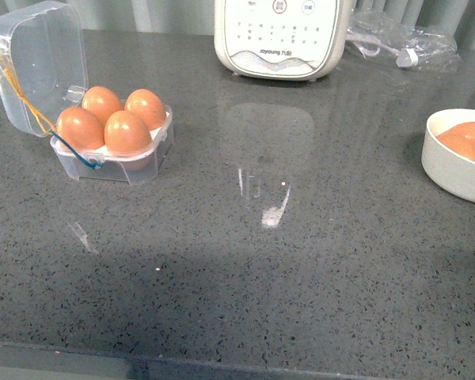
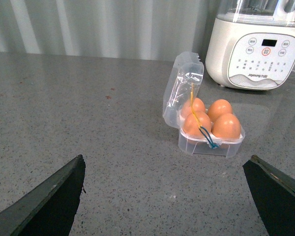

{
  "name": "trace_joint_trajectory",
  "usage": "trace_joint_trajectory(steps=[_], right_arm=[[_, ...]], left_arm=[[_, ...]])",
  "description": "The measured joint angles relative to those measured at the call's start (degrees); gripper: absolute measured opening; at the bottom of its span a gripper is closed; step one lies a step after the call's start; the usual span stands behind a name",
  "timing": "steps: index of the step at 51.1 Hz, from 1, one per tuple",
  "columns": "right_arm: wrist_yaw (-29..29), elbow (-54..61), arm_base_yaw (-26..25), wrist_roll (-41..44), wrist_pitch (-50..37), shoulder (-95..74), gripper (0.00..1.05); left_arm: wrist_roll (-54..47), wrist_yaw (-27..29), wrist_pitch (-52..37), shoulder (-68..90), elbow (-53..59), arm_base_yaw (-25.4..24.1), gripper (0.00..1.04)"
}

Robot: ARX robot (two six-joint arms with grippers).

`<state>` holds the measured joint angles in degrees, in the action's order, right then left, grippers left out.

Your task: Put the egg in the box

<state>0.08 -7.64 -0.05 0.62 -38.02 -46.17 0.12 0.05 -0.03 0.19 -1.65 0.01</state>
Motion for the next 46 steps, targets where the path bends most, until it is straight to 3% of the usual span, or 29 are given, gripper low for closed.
trace_joint_trajectory(steps=[20,28,46], right_arm=[[0.0,5.0,0.0,0.0,8.5,13.5,0.03],[0.0,7.3,0.0,0.0,8.0,15.6,0.03],[0.0,7.3,0.0,0.0,17.6,25.7,0.03]], left_arm=[[0.0,0.0,0.0,0.0,0.0,0.0,0.98],[0.0,0.0,0.0,0.0,0.0,0.0,0.98],[0.0,0.0,0.0,0.0,0.0,0.0,0.98]])
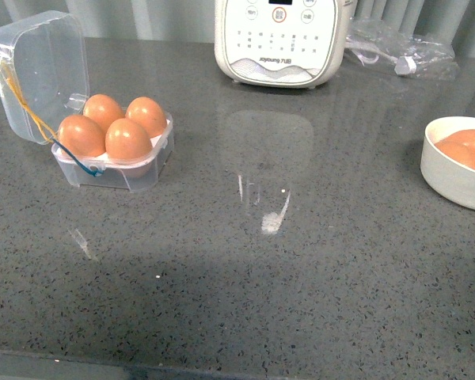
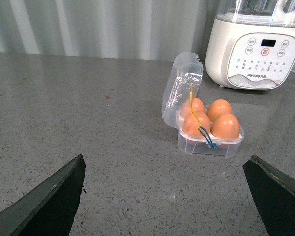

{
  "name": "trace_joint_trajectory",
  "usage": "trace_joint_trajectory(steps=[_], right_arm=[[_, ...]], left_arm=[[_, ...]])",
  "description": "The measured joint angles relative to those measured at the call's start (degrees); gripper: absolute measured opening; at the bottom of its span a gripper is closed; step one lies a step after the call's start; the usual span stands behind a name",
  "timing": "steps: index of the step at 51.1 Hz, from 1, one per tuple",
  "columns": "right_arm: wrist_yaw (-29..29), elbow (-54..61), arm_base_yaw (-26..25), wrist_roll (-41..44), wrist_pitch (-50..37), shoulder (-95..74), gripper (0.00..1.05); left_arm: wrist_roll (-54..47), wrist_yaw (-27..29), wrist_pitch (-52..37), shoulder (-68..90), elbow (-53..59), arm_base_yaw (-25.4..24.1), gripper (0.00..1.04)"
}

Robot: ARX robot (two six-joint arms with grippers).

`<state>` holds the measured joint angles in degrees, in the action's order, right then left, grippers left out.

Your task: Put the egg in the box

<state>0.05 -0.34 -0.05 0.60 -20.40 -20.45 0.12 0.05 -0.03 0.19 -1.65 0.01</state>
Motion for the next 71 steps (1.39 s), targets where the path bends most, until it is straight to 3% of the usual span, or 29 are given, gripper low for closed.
trace_joint_trajectory(steps=[30,34,46,49,57,64,71], right_arm=[[0.0,0.0,0.0,0.0,10.6,10.8,0.03],[0.0,0.0,0.0,0.0,19.7,17.9,0.03],[0.0,0.0,0.0,0.0,20.4,20.2,0.03],[0.0,0.0,0.0,0.0,20.4,20.2,0.1],[0.0,0.0,0.0,0.0,20.4,20.2,0.46],[0.0,0.0,0.0,0.0,20.4,20.2,0.65],[0.0,0.0,0.0,0.0,20.4,20.2,0.92]], left_arm=[[0.0,0.0,0.0,0.0,0.0,0.0,0.98],[0.0,0.0,0.0,0.0,0.0,0.0,0.98],[0.0,0.0,0.0,0.0,0.0,0.0,0.98],[0.0,0.0,0.0,0.0,0.0,0.0,0.98],[0.0,0.0,0.0,0.0,0.0,0.0,0.98],[0.0,0.0,0.0,0.0,0.0,0.0,0.98],[0.0,0.0,0.0,0.0,0.0,0.0,0.98]])
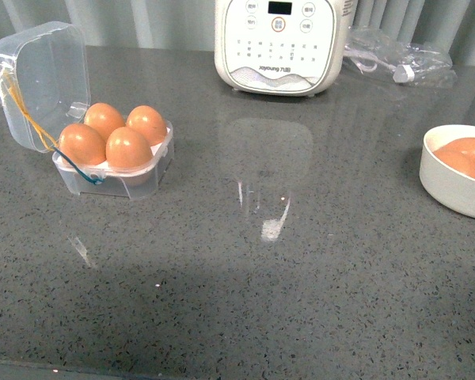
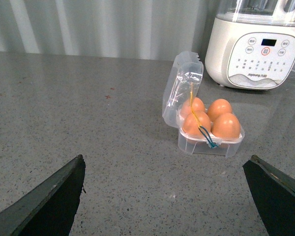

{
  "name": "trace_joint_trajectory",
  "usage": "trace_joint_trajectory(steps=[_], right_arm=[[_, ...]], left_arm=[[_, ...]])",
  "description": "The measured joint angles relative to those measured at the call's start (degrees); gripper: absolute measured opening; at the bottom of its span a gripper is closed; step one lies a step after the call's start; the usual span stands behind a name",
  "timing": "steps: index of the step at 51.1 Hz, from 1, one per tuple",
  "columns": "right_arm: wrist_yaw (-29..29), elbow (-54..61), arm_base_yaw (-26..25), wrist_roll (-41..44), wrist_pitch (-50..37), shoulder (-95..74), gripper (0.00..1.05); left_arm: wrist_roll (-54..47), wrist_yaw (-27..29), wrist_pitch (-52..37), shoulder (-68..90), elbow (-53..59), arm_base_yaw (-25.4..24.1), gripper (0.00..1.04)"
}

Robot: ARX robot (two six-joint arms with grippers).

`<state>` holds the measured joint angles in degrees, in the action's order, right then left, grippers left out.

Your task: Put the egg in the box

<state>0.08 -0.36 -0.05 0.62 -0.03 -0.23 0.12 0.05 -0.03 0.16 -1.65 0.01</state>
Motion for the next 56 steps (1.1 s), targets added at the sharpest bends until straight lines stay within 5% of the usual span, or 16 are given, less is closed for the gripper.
trace_joint_trajectory(steps=[3,8,12,30,45,56], right_arm=[[0.0,0.0,0.0,0.0,0.0,0.0,0.99],[0.0,0.0,0.0,0.0,0.0,0.0,0.97],[0.0,0.0,0.0,0.0,0.0,0.0,0.97],[0.0,0.0,0.0,0.0,0.0,0.0,0.97],[0.0,0.0,0.0,0.0,0.0,0.0,0.97],[0.0,0.0,0.0,0.0,0.0,0.0,0.97]], left_arm=[[-0.3,2.4,3.8,1.9,-1.2,0.7,0.98],[-1.3,6.4,16.7,11.7,-6.6,1.0,0.98],[-1.4,6.3,17.7,17.5,-7.3,0.0,0.98],[-2.0,1.4,-0.3,32.2,-10.2,-6.0,0.98],[-11.4,-3.7,-26.0,64.2,-22.9,-16.7,0.98],[-15.9,-3.2,-28.8,78.3,-32.0,-18.7,0.98]])
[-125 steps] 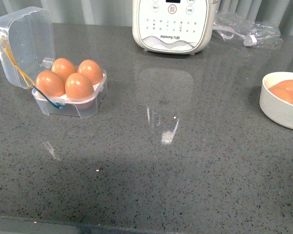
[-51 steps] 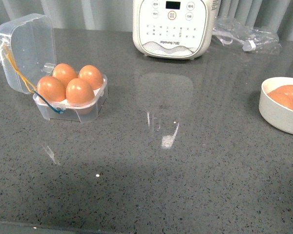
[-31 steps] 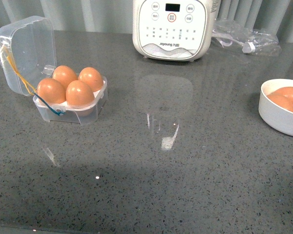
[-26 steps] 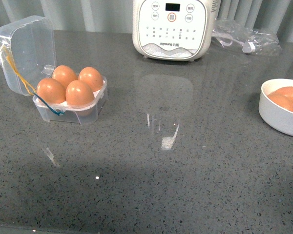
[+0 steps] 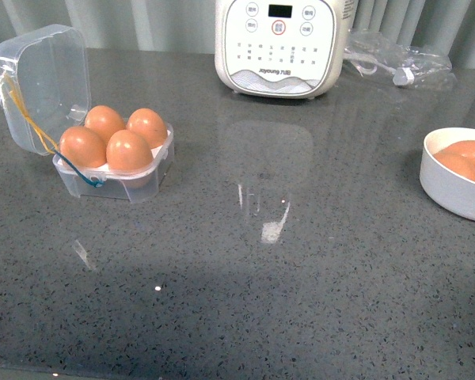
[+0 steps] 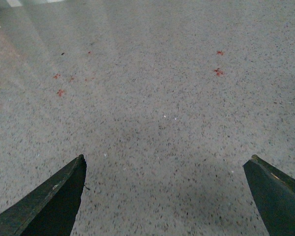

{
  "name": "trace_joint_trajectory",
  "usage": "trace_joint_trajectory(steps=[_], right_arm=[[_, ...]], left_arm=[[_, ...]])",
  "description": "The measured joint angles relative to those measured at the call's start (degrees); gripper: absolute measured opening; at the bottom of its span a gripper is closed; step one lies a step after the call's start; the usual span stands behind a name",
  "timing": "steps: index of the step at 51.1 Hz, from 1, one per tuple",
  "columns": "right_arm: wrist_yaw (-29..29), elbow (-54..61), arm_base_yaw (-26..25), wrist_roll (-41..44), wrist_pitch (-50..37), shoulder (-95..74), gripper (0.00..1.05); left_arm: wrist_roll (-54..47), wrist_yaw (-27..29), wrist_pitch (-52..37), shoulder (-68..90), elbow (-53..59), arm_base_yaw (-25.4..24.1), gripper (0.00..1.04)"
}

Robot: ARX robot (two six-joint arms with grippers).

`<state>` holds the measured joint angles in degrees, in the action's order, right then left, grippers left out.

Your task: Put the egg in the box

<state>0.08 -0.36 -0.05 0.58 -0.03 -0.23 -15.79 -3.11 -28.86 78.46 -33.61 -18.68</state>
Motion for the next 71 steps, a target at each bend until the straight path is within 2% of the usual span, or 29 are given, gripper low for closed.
trace_joint_trajectory(steps=[29,42,50,61,71], right_arm=[[0.0,0.0,0.0,0.0,0.0,0.0,0.97],[0.0,0.0,0.0,0.0,0.0,0.0,0.97],[0.0,0.0,0.0,0.0,0.0,0.0,0.97],[0.0,0.0,0.0,0.0,0.0,0.0,0.97],[0.0,0.0,0.0,0.0,0.0,0.0,0.97]], left_arm=[[5.2,0.8,1.6,11.6,-12.5,10.8,0.98],[9.6,-1.5,2.9,10.6,-12.7,15.2,0.98],[11.4,-2.1,3.3,6.1,-11.2,19.6,0.98],[9.6,-3.5,5.6,2.4,-5.6,25.7,0.98],[5.8,-4.1,7.6,0.5,-2.9,28.9,0.98]])
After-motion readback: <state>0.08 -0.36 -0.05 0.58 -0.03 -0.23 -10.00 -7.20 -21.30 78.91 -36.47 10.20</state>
